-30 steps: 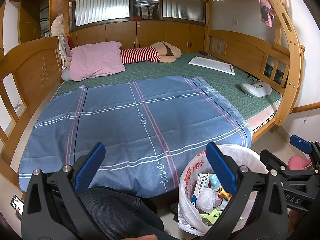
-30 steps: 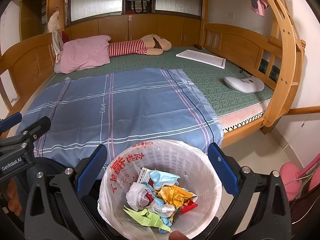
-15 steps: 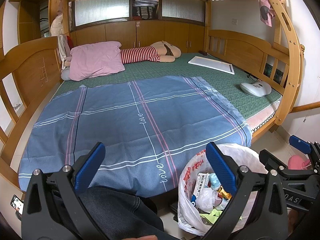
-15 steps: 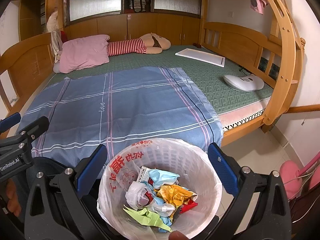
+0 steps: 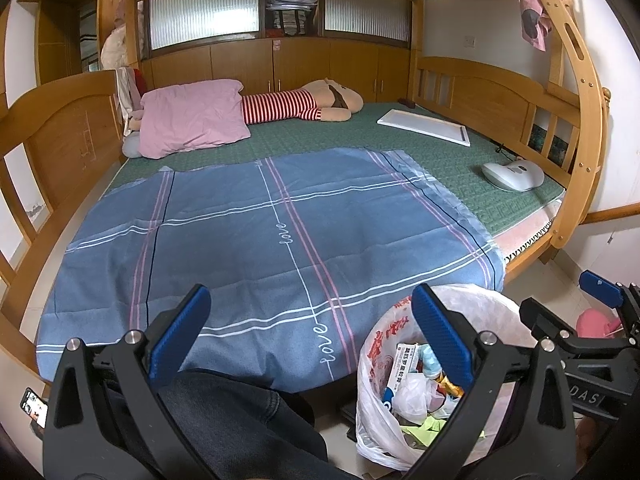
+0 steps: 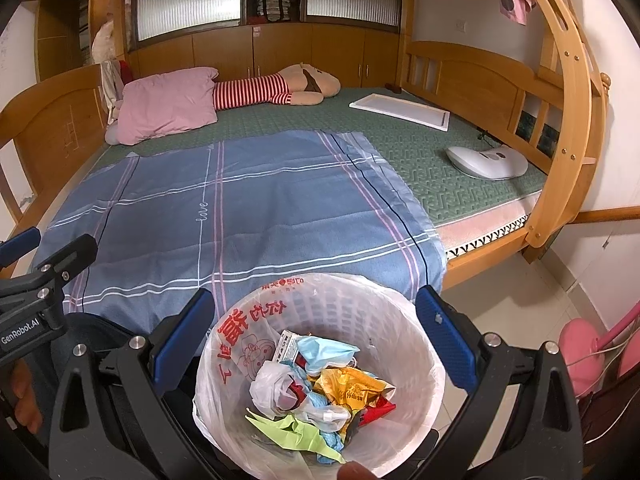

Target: Collect trash

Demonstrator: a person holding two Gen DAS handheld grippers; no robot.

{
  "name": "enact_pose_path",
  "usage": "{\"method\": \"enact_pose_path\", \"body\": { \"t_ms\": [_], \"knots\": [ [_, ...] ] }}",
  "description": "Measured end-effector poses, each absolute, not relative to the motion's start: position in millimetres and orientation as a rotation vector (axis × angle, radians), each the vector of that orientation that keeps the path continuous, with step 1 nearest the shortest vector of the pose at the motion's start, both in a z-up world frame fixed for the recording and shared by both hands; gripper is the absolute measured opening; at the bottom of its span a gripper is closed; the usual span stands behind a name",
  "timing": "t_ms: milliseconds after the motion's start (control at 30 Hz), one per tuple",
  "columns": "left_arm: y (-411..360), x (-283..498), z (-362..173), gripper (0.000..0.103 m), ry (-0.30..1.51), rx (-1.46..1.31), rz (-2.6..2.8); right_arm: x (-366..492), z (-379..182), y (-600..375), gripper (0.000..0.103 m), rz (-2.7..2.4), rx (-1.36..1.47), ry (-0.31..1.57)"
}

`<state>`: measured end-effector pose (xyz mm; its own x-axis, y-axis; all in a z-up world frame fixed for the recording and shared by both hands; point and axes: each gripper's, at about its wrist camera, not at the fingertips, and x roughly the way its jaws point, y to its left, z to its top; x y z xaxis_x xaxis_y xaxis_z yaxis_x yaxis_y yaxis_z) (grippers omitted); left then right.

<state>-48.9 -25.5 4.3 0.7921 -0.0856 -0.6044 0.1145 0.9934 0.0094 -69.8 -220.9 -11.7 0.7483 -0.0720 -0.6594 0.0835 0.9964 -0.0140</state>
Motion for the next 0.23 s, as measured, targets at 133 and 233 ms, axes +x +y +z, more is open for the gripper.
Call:
{"method": "enact_pose_path", "body": {
  "t_ms": [133,233],
  "knots": [
    [-20.0,-42.3,1.4,0.100,0.655,0.038,-0.116,-60.9,-14.9,-222.0,0.098,-0.080,0.031,0.733],
    [-3.1,-26.2,-1.5,0.100,0.661,0.037,-0.113,-37.4,-23.0,-214.8,0.098,-0.026,0.072,0.782]
  ]
}}
